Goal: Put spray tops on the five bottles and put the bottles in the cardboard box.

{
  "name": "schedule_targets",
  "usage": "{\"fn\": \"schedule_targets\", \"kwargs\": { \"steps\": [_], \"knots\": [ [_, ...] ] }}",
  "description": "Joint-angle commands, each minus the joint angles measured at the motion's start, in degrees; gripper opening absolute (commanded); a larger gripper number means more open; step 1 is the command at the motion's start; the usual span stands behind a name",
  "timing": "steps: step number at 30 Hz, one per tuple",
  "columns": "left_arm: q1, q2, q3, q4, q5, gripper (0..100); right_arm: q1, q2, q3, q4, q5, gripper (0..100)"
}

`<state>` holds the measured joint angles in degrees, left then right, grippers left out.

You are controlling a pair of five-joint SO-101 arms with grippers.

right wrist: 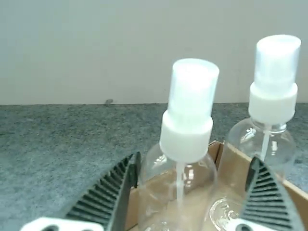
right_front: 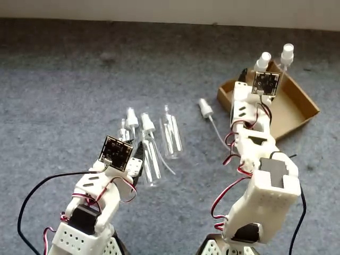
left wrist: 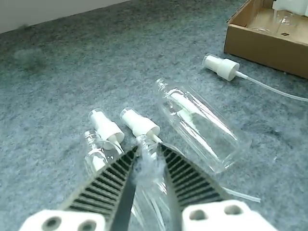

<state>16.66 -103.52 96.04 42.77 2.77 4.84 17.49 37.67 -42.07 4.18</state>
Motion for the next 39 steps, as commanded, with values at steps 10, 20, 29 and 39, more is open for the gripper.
{"fn": "schedule_targets", "kwargs": {
  "steps": [10, 20, 29, 39],
  "knots": [
    [0.0, -0.1, 1.1, 0.1, -0.7, 1, -0.4, -8.3, 1.4, 0.1, 0.5, 30.0],
    [0.0, -0.1, 1.1, 0.1, -0.7, 1, -0.6, -17.9, 3.0, 6.9, 0.3, 30.0],
    [0.0, -0.1, 1.1, 0.1, -0.7, 1, -0.2, -22.8, 3.1, 7.0, 0.5, 30.0],
    [-0.5, -0.1, 1.1, 0.1, -0.7, 1, 0.3, -38.5, 3.0, 16.1, 0.3, 30.0]
  ]
}}
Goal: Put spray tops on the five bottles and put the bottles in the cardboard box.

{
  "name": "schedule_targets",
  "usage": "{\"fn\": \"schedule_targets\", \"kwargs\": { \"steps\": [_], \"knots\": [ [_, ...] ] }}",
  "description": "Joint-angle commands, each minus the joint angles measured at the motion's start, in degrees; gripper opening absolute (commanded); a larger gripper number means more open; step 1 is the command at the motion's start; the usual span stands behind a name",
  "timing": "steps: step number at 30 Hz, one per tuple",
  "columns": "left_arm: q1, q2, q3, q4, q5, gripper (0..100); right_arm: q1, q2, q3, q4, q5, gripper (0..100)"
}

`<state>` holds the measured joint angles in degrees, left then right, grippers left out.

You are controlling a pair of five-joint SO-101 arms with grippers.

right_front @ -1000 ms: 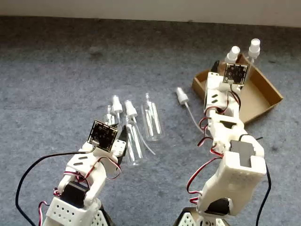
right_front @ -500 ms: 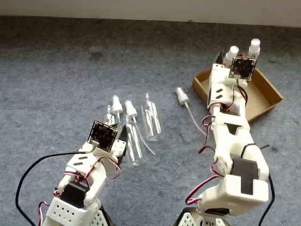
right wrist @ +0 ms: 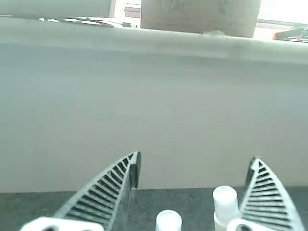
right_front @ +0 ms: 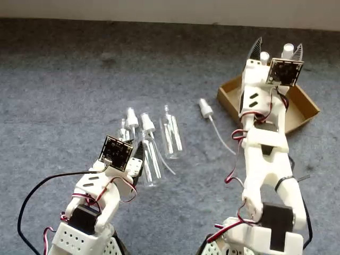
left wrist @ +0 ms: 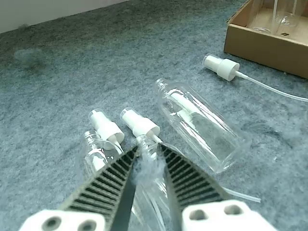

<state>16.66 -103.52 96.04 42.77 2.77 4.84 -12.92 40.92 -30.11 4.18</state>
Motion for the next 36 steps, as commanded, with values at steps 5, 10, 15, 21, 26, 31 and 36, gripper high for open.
{"fn": "schedule_targets", "kwargs": {
  "steps": [5, 10, 15, 21, 26, 31, 36],
  "knots": [
    [-0.5, -0.1, 1.1, 0.1, -0.7, 1, 1.3, -20.8, -0.1, 17.7, 0.3, 30.0],
    [-2.0, -0.2, 1.1, -0.1, -0.8, 1, 1.3, -33.5, 0.0, 36.1, 0.3, 30.0],
    [-6.8, -0.3, 1.1, -0.3, -0.8, 1, 1.2, -45.2, 5.6, 49.0, 0.3, 30.0],
    [-8.2, -0.4, 1.1, -1.1, -0.7, 1, 0.7, -60.9, 23.2, 49.3, 0.3, 30.0],
    [-8.1, -0.1, 1.1, -1.1, -0.7, 1, -3.0, -74.6, 41.5, 49.5, 0.4, 30.0],
    [-7.6, -0.1, 1.1, -1.1, -0.7, 1, -4.4, -86.5, 51.5, 50.5, 0.6, 30.0],
    [-5.0, -0.1, 1.1, 0.0, -0.7, 1, -7.7, -90.5, 44.0, 65.9, 0.7, 30.0]
  ]
}}
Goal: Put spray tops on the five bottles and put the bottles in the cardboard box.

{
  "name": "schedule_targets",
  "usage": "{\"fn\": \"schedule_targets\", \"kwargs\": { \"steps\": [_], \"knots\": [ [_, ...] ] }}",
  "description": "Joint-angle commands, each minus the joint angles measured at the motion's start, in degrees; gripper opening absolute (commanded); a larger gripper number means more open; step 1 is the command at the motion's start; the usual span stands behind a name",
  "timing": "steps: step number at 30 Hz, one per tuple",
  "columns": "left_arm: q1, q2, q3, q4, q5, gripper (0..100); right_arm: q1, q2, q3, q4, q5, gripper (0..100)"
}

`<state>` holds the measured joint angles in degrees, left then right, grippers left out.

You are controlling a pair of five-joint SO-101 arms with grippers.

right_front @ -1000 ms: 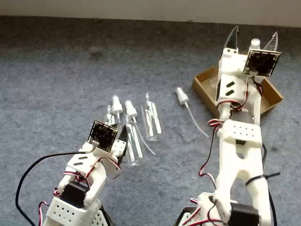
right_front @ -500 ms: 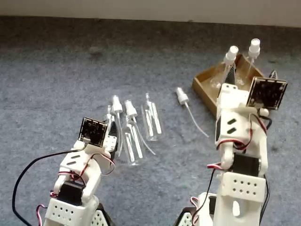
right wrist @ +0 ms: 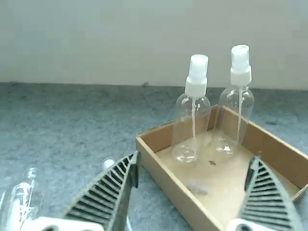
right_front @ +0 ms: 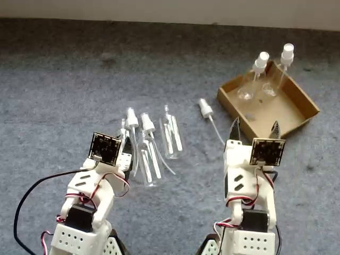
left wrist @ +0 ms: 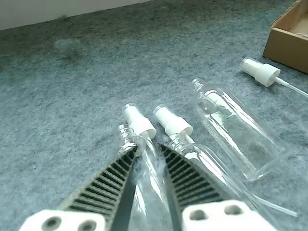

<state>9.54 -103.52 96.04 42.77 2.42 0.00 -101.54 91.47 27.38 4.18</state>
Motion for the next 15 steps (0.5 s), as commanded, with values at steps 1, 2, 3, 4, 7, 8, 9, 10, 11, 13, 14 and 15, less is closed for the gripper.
{"fn": "schedule_targets", "kwargs": {
  "steps": [1, 2, 3, 4, 7, 8, 9, 10, 11, 13, 14, 15],
  "knots": [
    [2.5, -0.2, 1.1, 0.3, -0.4, 1, -4.2, -1.9, -9.0, 11.3, 0.7, 30.0],
    [2.9, -0.2, 1.1, 0.4, -0.4, 1, -5.8, -1.9, -11.4, 13.8, 0.7, 30.0],
    [3.1, -0.2, 1.1, 0.4, -0.4, 1, -7.4, -1.9, -13.7, 16.0, 0.7, 30.0],
    [3.3, -0.2, 1.1, 0.5, -0.4, 1, -9.1, -1.9, -15.7, 17.8, 0.7, 30.0],
    [3.3, -0.1, 1.1, 0.5, -0.4, 1, -13.6, -1.7, -21.3, 21.6, 0.7, 30.0],
    [3.3, -0.1, 1.1, 0.5, -0.4, 1, -14.7, -1.1, -22.8, 22.5, 0.7, 30.0],
    [3.3, -0.1, 1.1, 0.5, -0.4, 1, -15.6, 0.0, -24.2, 23.4, 0.7, 30.0],
    [3.3, -0.1, 1.1, 0.5, -0.4, 1, -16.2, 1.6, -25.5, 24.3, 0.7, 30.0],
    [3.3, -0.1, 1.1, 0.5, -0.4, 1, -16.7, 3.7, -26.9, 25.0, 0.7, 30.0],
    [3.3, -0.1, 1.1, 0.5, -0.4, 1, -17.8, 9.0, -29.6, 26.2, 0.7, 30.0],
    [3.3, -0.1, 1.1, 0.5, -0.4, 1, -18.3, 12.0, -30.8, 26.7, 0.7, 30.0],
    [3.3, -0.1, 1.1, 0.5, -0.4, 1, -18.9, 15.1, -32.0, 27.2, 0.7, 30.0]
  ]
}}
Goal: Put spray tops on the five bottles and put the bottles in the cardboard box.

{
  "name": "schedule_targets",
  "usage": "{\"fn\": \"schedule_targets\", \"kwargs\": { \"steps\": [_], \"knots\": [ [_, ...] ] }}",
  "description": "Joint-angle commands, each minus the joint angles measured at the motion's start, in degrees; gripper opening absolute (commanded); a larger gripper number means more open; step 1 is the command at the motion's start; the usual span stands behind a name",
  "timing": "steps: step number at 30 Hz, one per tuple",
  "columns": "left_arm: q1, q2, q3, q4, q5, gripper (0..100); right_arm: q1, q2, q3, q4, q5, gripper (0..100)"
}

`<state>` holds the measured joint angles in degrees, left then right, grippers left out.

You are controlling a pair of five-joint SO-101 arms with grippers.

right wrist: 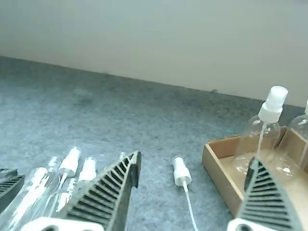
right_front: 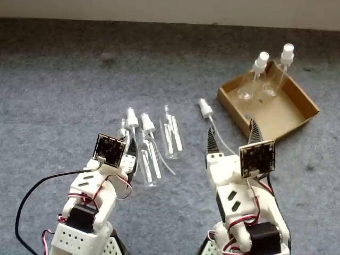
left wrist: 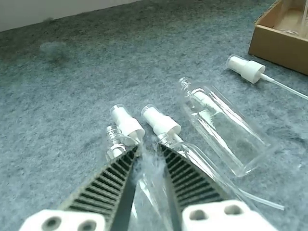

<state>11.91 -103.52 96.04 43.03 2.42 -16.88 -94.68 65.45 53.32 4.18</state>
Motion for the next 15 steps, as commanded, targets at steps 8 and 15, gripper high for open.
{"fn": "schedule_targets", "kwargs": {
  "steps": [8, 15],
  "knots": [
    [0.9, -0.1, 1.1, 0.3, -0.4, 1, -8.0, 31.6, -18.2, 5.0, 0.7, 30.0],
    [0.7, -0.1, 1.1, 0.3, -0.4, 1, -11.2, 48.7, -29.1, 9.2, 0.7, 30.0]
  ]
}}
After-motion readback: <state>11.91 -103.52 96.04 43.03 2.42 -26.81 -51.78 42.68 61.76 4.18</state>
